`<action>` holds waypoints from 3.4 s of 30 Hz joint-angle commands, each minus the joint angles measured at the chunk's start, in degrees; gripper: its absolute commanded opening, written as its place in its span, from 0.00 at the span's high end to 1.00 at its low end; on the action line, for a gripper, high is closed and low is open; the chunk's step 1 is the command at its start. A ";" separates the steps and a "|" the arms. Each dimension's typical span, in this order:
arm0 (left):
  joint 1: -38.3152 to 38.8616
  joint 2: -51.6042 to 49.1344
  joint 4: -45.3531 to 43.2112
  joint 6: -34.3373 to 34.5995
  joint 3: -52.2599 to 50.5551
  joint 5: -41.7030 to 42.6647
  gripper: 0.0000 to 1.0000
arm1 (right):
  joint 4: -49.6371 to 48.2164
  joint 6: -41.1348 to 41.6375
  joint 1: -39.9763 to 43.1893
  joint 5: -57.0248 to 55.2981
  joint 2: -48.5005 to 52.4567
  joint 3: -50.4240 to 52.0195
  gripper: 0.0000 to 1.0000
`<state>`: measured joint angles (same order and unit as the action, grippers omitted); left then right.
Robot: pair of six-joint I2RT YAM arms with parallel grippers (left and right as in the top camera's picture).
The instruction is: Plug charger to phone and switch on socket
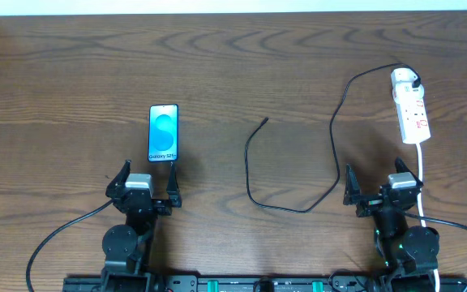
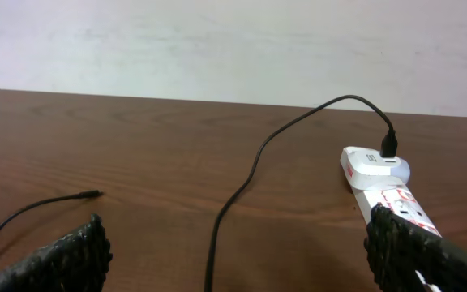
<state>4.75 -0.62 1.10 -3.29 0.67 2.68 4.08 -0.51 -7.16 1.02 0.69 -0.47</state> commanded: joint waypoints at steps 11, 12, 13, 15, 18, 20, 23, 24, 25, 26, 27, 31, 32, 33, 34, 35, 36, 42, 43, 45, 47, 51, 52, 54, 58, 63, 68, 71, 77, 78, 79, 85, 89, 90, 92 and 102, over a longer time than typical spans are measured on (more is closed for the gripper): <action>-0.35 -10.71 1.86 -0.96 8.17 1.38 0.05 | 0.22 -0.42 -0.39 -0.46 -0.35 0.17 0.01; -0.35 -13.33 1.92 -0.96 9.73 1.40 0.05 | 0.22 -0.42 -0.39 -0.48 -0.35 0.15 0.01; -0.35 -15.80 1.97 -0.98 11.15 1.57 0.05 | 0.22 -0.42 -0.39 -0.48 -0.35 0.17 0.01; -0.35 -23.87 3.19 -0.98 16.20 3.17 0.05 | 0.22 -0.42 -0.39 -0.48 -0.35 0.15 0.01; -0.35 -33.18 5.84 -0.98 22.73 4.70 0.05 | 0.22 -0.42 -0.39 -0.48 -0.35 0.17 0.01; -0.35 -39.71 8.96 -0.98 28.13 5.09 0.05 | 0.22 -0.42 -0.39 -0.46 -0.35 0.17 0.01; -0.35 -48.39 14.73 -1.05 36.46 5.70 0.05 | 0.22 -0.42 -0.39 -0.48 -0.35 0.17 0.01; -0.35 -49.75 15.85 -1.05 37.92 5.70 0.05 | 0.22 -0.42 -0.39 -0.48 -0.35 0.17 0.01; -0.35 -52.30 18.01 -1.14 40.65 5.70 0.05 | 0.22 -0.42 -0.39 -0.48 -0.35 0.15 0.01; -0.35 -55.08 20.79 -1.46 43.87 5.73 0.05 | 0.22 -0.42 -0.39 -0.48 -0.37 0.17 0.01; -0.35 -57.70 23.69 -1.73 47.08 5.70 0.05 | 0.22 -0.42 -0.39 -0.48 -0.35 0.17 0.01; -0.35 -67.21 36.09 -2.78 59.82 5.68 0.05 | 0.22 -0.42 -0.39 -0.48 -0.35 0.17 0.01; -0.35 -71.52 41.90 -3.17 65.94 5.73 0.05 | 0.22 -0.42 -0.39 -0.46 -0.35 0.15 0.01; -0.35 -73.88 45.13 -3.23 69.35 5.70 0.05 | 0.22 -0.42 -0.39 -0.48 -0.35 0.15 0.01; -0.35 -75.80 47.80 -3.63 72.17 5.73 0.05 | 0.22 -0.42 -0.39 -0.48 -0.37 0.17 0.01; -0.35 -77.81 50.64 -4.07 75.19 5.70 0.05 | 0.22 -0.42 -0.39 -0.48 -0.35 0.15 0.01; -0.35 -80.11 53.99 -4.66 78.68 5.73 0.05 | 0.22 -0.42 -0.39 -0.48 -0.35 0.17 0.01; -0.35 -88.13 62.75 -4.59 89.99 5.90 0.05 | 0.22 -0.42 -0.39 -0.46 -0.35 0.15 0.01; -0.35 -88.15 62.75 -4.59 89.94 5.90 0.05 | 0.22 -0.42 -0.39 -0.48 -0.35 0.17 0.01; -0.35 -88.11 62.75 -4.55 89.94 5.92 0.05 | 0.22 -0.42 -0.39 -0.48 -0.35 0.15 0.01; -0.35 -88.11 62.75 -4.57 89.94 5.90 0.05 | 0.22 -0.42 -0.39 -0.46 -0.37 0.15 0.01; -0.35 -88.11 62.20 -4.59 89.94 5.88 0.05 | 0.22 -0.42 -0.39 -0.48 -0.35 0.17 0.01; -0.35 -88.11 61.66 -4.59 89.94 5.88 0.05 | 0.22 -0.42 -0.39 -0.48 -0.37 0.17 0.01; -0.35 -88.15 60.85 -4.57 89.88 5.86 0.05 | 0.22 -0.42 -0.39 -0.48 -0.35 0.17 0.01; -0.35 -89.05 60.11 -4.57 89.88 5.60 0.05 | 0.22 -0.42 -0.39 -0.46 -0.35 0.17 0.01; -0.35 -91.32 59.28 -2.25 89.92 2.49 0.05 | 0.22 -0.42 -0.39 -0.48 -0.37 0.17 0.01; -0.74 -92.54 57.94 -0.90 90.14 0.85 0.04 | 0.22 -0.42 -0.39 -0.48 -0.35 0.15 0.01; -1.70 -93.66 58.05 0.35 91.23 0.92 0.02 | 0.22 -0.42 -0.39 -0.48 -0.35 0.17 0.01; -2.71 -98.01 60.37 0.59 96.32 1.14 0.00 | 0.22 -0.42 -0.39 -0.48 -0.35 0.15 0.01; -2.71 -99.01 61.07 0.57 97.46 1.11 0.01 | 0.22 -0.42 -0.39 -0.48 -0.35 0.15 0.01; -2.78 -100.17 61.90 0.57 98.82 1.11 0.01 | 0.22 -0.42 -0.39 -0.48 -0.35 0.17 0.01; -2.89 -104.63 63.60 0.59 102.12 0.76 0.02 | 0.22 -0.42 -0.39 -0.48 -0.35 0.17 0.01; -3.67 -105.77 63.67 0.57 102.12 0.46 0.02 | 0.22 -0.42 -0.39 -0.48 -0.35 0.15 0.01; -4.07 -106.16 63.54 0.55 102.09 0.46 0.02 | 0.22 -0.42 -0.39 -0.48 -0.35 0.17 0.01; -4.72 -107.34 63.54 0.52 102.05 0.48 0.02 | 0.22 -0.42 -0.39 -0.48 -0.35 0.17 0.01; -4.85 -113.83 63.32 0.09 101.90 0.48 0.02 | 0.22 -0.42 -0.39 -0.48 -0.35 0.17 0.01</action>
<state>0.10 -112.57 64.27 -3.01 101.60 3.90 4.08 -0.51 -7.22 0.99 0.69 -0.45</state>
